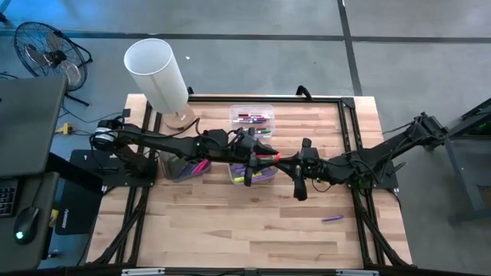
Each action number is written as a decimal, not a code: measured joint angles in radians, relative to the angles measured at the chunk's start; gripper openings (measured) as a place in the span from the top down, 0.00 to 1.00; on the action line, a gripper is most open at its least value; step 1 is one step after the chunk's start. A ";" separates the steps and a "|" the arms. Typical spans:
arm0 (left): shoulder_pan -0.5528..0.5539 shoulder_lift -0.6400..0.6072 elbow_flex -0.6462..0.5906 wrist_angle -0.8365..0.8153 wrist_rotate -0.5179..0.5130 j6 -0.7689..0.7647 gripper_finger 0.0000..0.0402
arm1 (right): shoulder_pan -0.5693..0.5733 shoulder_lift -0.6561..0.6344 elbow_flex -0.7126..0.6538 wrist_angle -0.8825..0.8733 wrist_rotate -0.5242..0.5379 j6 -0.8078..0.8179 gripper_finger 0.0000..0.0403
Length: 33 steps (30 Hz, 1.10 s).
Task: Pick & Place Markers
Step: Put the orange pen into the black bin
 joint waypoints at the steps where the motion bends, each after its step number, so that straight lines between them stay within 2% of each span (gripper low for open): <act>1: 0.000 0.000 0.000 -0.001 -0.001 -0.014 0.64 | 0.000 0.000 0.000 -0.001 0.000 0.000 0.93; 14: 0.000 0.000 -0.001 0.006 -0.001 -0.045 0.64 | -0.029 0.000 0.000 -0.029 -0.006 0.005 0.94; 27: 0.000 -0.001 -0.001 -0.001 -0.019 -0.047 0.64 | -0.092 0.000 0.000 -0.032 -0.127 -0.003 0.94; 33: 0.001 -0.001 -0.001 -0.021 -0.043 -0.047 0.64 | -0.098 0.000 0.000 -0.032 -0.140 -0.008 0.93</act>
